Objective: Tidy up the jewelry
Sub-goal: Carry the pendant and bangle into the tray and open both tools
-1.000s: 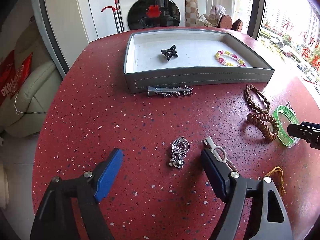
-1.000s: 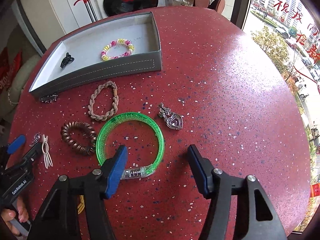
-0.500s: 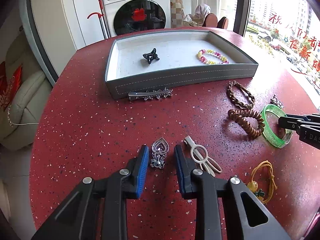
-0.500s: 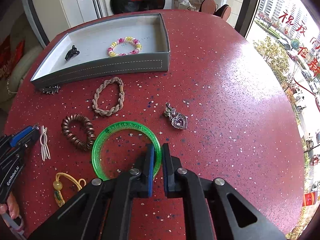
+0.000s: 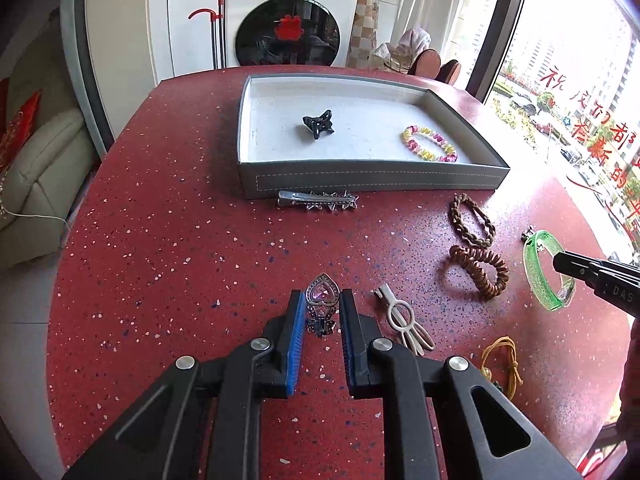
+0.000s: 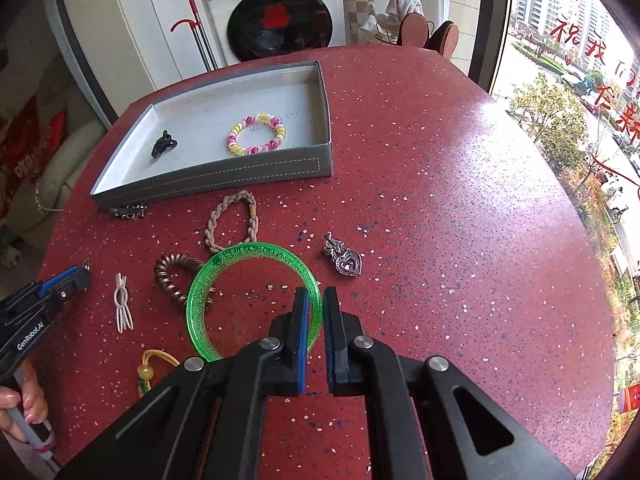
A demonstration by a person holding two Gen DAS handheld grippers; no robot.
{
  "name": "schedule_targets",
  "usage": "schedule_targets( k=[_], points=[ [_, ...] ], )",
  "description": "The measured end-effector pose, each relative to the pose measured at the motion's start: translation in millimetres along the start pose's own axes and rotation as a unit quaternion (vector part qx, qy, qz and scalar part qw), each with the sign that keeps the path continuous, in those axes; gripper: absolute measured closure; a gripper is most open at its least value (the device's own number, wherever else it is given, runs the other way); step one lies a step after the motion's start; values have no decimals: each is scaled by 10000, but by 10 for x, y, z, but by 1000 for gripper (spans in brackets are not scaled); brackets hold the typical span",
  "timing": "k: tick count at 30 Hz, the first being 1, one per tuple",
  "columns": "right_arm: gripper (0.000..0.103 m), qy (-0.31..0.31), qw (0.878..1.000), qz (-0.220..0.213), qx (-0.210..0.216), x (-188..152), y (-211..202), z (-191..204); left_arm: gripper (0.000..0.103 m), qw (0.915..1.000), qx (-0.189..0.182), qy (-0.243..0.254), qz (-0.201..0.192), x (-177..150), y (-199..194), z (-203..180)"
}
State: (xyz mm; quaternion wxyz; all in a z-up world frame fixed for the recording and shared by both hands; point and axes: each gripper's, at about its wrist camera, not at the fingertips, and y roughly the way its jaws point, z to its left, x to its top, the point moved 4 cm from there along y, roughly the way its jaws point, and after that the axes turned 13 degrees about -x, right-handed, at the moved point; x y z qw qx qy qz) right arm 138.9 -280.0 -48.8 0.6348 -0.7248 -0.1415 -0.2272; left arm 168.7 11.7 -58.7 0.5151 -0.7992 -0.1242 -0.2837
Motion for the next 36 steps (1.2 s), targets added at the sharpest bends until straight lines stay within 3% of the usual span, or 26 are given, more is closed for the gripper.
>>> schedule_targets(
  k=[11, 20, 31, 36],
  points=[
    [95, -3, 9993, -246, 291, 382, -181, 99, 68, 9991, -154, 183, -337, 440, -190, -108],
    [95, 19, 9983, -374, 445, 884, -100, 214, 68, 9989, -146, 147, -431, 948, 3, -87],
    [95, 44, 9984, -357, 437, 1444, 311, 361, 68, 9992, -401, 27, 93, 1261, 602, -115],
    [95, 235, 9983, -312, 439, 1632, 590, 379, 68, 9990, -284, 205, 264, 1373, 867, -179]
  ],
)
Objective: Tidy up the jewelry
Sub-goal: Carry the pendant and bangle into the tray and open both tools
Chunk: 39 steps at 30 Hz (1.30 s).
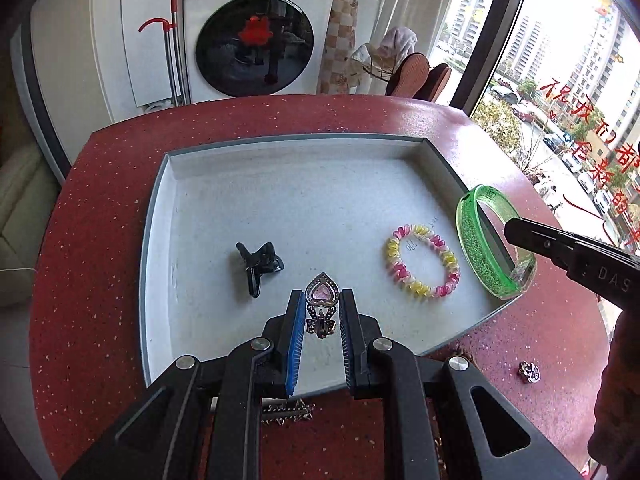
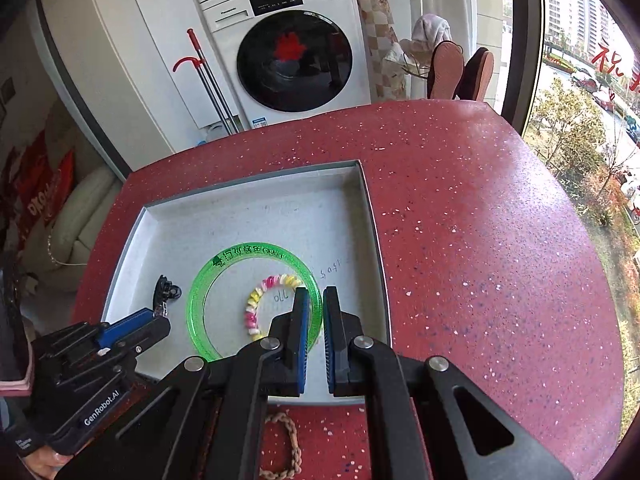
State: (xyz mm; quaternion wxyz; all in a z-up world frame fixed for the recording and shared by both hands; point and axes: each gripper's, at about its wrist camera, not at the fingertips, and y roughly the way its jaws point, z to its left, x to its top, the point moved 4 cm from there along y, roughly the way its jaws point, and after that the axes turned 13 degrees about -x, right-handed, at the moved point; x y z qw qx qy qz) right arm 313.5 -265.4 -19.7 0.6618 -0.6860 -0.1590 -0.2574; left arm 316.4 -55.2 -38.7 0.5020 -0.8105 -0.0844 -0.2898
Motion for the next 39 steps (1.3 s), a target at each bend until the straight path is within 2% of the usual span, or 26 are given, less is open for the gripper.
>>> schedule_targets(
  k=[8, 13, 25, 27, 29, 30, 31, 39],
  points=[
    [95, 133, 9997, 172, -63, 205, 424, 30, 68, 9978, 422, 494, 114, 122, 270, -99],
    [95, 267, 9991, 312, -101, 247, 604, 10, 68, 9976, 487, 448, 182, 144, 375, -51],
    [92, 155, 9985, 502, -151, 187, 741, 81, 68, 9922, 917, 812, 232, 90, 490, -79],
    [86, 160, 9985, 515, -104, 196, 736, 78, 68, 9917, 948, 845, 212, 82, 485, -86],
    [70, 195, 9986, 495, -13, 198, 711, 81, 68, 9918, 942, 840, 203, 84, 481, -83],
    [58, 219, 9986, 470, 37, 204, 691, 81, 68, 9922, 919, 824, 198, 79, 473, -84],
    [55, 246, 9987, 431, 85, 211, 664, 78, 68, 9926, 895, 806, 186, 72, 461, -95],
    [54, 486, 9980, 122, 389, 206, 256, -10, 68, 9944, 754, 742, -81, 98, 310, -139]
  ],
)
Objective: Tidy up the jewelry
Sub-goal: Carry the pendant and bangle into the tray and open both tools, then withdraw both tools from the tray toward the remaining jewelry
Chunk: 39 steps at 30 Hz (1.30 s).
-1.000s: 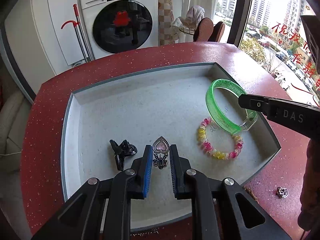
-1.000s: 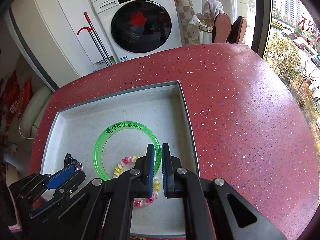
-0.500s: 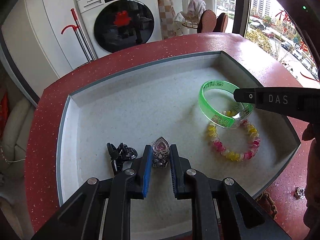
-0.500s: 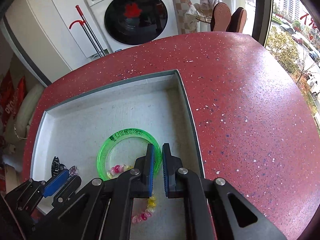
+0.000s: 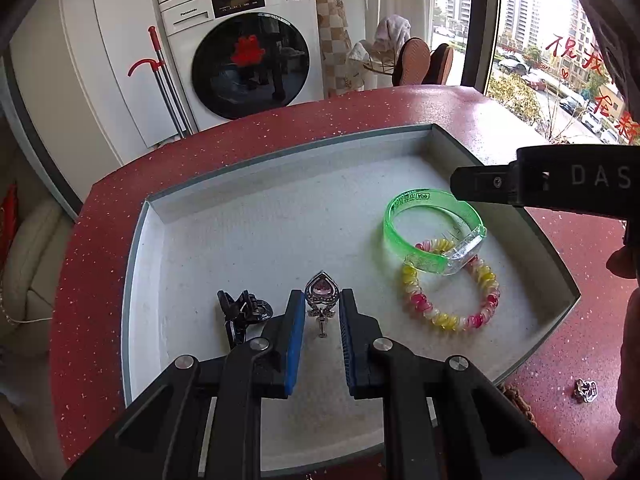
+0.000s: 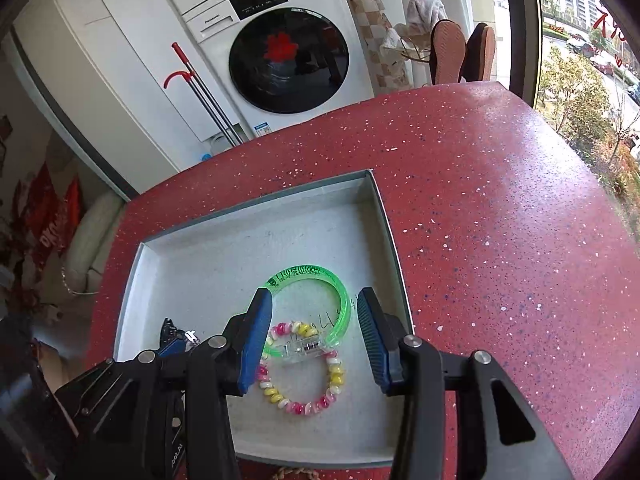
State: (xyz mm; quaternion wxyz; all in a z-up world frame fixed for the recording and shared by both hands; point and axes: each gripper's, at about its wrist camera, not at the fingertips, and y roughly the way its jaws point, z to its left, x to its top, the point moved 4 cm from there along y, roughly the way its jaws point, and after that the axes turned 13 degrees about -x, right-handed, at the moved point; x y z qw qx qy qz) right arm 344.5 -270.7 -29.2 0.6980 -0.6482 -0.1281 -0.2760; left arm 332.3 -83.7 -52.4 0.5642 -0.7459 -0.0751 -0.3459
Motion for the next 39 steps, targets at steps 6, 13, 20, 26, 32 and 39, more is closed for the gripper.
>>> schedule_targets(
  k=[6, 13, 20, 26, 32, 39],
  points=[
    [49, 192, 9997, -85, 157, -114, -270, -123, 68, 9998, 4, 9, -199, 13, -112, -7],
    [43, 250, 9993, -28, 262, -350, -457, -228, 68, 9996, -11, -111, -264, -2, -211, 26],
    [35, 218, 9992, 28, 335, -647, -639, -269, 0, 9976, 37, -318, -609, -83, -576, 89],
    [20, 119, 9992, -13, 386, -926, -793, -253, 0, 9970, 139, -464, -604, -290, -866, 199],
    [12, 56, 9990, -97, 431, -1221, -909, -260, 0, 9947, -135, -945, -370, -700, -987, 359],
    [0, -124, 9986, 259, 453, -1586, -949, -281, 0, 9928, -30, -1154, -312, -1124, -1113, 309]
  ],
)
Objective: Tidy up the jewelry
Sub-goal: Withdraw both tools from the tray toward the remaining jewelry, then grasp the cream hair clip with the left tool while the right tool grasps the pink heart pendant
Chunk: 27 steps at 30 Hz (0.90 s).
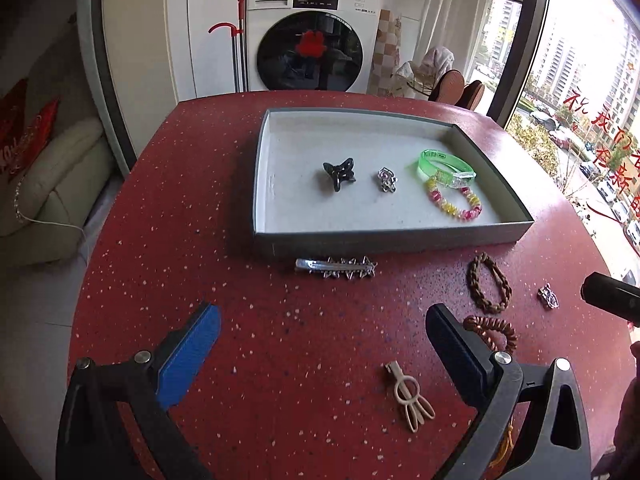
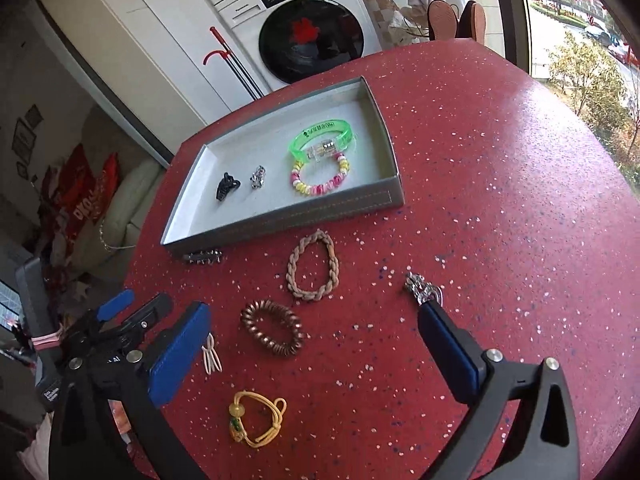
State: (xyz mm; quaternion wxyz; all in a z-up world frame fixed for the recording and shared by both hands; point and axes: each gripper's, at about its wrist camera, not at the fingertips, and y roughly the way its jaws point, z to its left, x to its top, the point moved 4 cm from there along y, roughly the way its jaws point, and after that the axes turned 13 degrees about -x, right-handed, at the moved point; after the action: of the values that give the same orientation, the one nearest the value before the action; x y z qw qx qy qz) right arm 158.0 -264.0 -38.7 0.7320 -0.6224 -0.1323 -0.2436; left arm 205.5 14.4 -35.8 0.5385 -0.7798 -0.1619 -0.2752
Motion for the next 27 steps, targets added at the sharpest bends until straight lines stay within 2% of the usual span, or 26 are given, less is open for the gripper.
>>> schedule_targets(
  k=[7, 12, 23, 27],
  points=[
    [0, -111, 9991, 71, -399, -246, -5, -160, 0, 9997, -39, -73, 213, -323, 16, -72],
    [0, -116, 9970, 47, -760, -245, 8, -363, 0, 9995, -1, -88, 310, -463, 70, -143],
    [0, -655, 9941, -73, -863, -96, 195, -387, 0, 9987, 201, -212, 427, -564, 212, -207],
    [6, -878, 9911, -81, -994, -42, 261, -360, 0, 9986, 231, -134, 453, -558, 261, -272]
  ],
)
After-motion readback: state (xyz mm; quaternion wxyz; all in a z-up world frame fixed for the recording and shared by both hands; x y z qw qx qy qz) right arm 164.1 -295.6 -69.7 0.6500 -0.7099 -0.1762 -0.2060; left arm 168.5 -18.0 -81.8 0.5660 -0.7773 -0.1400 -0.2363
